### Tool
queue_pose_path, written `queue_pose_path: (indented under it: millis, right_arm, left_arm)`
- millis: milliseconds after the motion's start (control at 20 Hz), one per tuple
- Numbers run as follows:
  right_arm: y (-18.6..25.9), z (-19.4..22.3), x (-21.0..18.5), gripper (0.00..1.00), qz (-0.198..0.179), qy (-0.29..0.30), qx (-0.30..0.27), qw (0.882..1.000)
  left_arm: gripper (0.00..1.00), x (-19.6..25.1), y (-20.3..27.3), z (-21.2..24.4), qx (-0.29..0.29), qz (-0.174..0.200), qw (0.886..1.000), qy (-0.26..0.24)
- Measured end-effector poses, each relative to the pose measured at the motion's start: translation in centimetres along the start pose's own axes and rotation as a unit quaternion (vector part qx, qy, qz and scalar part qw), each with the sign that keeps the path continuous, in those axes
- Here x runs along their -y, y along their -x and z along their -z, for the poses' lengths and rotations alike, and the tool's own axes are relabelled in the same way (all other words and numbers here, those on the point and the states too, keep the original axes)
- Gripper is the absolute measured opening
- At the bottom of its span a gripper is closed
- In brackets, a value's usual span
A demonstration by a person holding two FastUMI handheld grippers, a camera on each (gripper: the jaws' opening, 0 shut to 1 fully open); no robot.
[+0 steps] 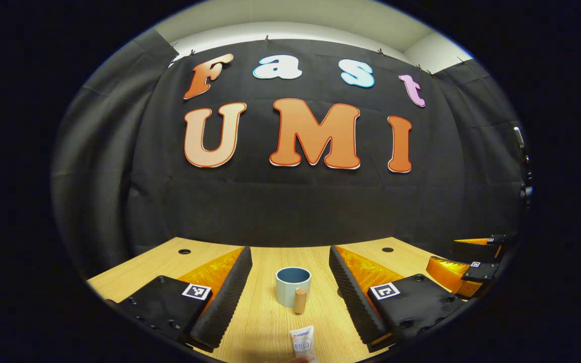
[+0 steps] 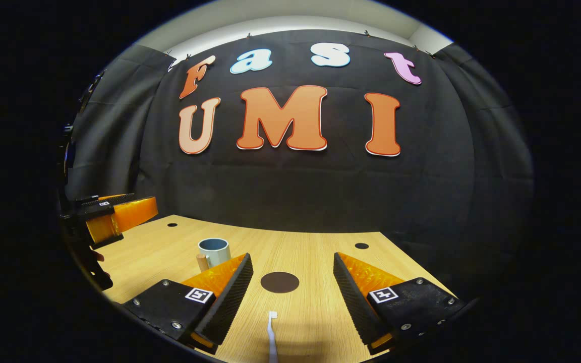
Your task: Put the toothbrush and toothpaste on the desktop into the cup, then pick up the cup and place it on the coaster on the desktop.
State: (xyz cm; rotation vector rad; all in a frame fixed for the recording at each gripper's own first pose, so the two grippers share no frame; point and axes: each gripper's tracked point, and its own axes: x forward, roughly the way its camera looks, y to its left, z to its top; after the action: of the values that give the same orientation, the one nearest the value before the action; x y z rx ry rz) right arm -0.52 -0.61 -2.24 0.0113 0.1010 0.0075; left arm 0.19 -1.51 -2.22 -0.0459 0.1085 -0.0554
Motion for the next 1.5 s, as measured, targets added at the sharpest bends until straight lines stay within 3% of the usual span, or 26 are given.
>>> queue_pose_path:
  millis: [650,1200,1500]
  right_arm:
    - [-0.2,8.2,-1.3,0.96,-0.021,0.001,-0.145,0.989]
    - [0.4,13.0,-2.1,0.93,-0.025,0.009,-0.236,0.971]
    - [0.6,15.3,-2.8,0.88,-0.034,0.009,-0.27,0.962]
  left_arm:
    - [0.99,1.9,-0.8,8.5,-0.15,0.03,0.988,-0.02]
    - [1.0,1.9,-0.1,16.3,-0.282,0.02,0.959,-0.028]
    - [1.0,2.3,1.2,18.7,-0.354,0.021,0.935,-0.009]
